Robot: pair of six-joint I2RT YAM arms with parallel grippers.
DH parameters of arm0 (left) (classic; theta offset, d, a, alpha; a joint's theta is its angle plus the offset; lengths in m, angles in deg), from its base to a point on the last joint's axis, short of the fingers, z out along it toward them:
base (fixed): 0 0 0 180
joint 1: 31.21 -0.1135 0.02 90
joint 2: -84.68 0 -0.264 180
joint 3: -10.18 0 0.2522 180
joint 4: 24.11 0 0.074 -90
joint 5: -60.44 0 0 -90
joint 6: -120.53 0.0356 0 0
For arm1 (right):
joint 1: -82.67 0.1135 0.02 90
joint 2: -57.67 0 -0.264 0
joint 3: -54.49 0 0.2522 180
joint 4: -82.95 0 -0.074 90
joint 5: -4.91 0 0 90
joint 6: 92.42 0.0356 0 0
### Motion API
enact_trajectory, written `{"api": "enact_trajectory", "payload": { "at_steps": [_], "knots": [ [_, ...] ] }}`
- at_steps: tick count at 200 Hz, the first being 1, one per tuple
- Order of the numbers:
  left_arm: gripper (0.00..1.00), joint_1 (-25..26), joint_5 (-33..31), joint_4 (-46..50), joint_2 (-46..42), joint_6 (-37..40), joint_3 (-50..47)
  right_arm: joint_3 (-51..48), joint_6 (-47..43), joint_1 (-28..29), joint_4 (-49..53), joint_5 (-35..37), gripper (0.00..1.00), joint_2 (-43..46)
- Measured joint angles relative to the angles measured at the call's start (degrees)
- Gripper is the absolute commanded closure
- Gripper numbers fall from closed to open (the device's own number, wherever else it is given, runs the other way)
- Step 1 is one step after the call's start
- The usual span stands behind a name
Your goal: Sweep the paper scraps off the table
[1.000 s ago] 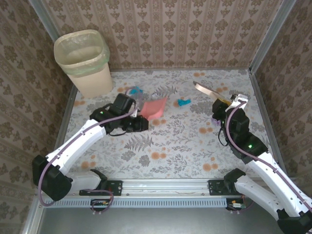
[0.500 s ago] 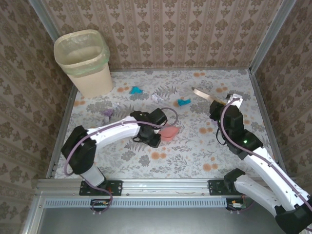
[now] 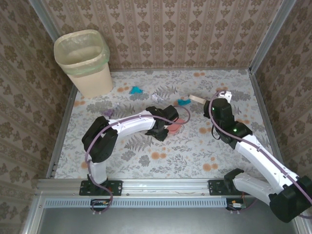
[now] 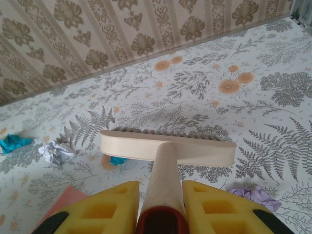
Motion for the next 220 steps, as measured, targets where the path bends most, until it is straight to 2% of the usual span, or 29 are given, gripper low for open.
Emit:
{"api": "enact_trajectory", "payload": {
  "at_steps": [54,112,156,220],
  "knots": [
    [1.00,-2.84,1.25,-2.99,0.00,0.61,-0.37,4.31,-3.89,-1.95,-2.97,-1.60,1.00,-9.92],
    [1.00,-3.28,1.68,-6.62,-0.02,1.44,-3.39,6.56,-6.10,-2.12,-4.52,-5.42,1.00,-17.75],
    [1.00,-3.72,1.84,-8.63,-1.36,1.97,-5.42,6.88,-6.47,-2.12,-3.13,-9.44,1.00,-18.03],
    [1.00,-4.00,2.56,-11.04,-3.08,2.36,-8.28,10.29,-10.95,-1.07,8.81,-16.94,1.00,-10.95]
  ]
}}
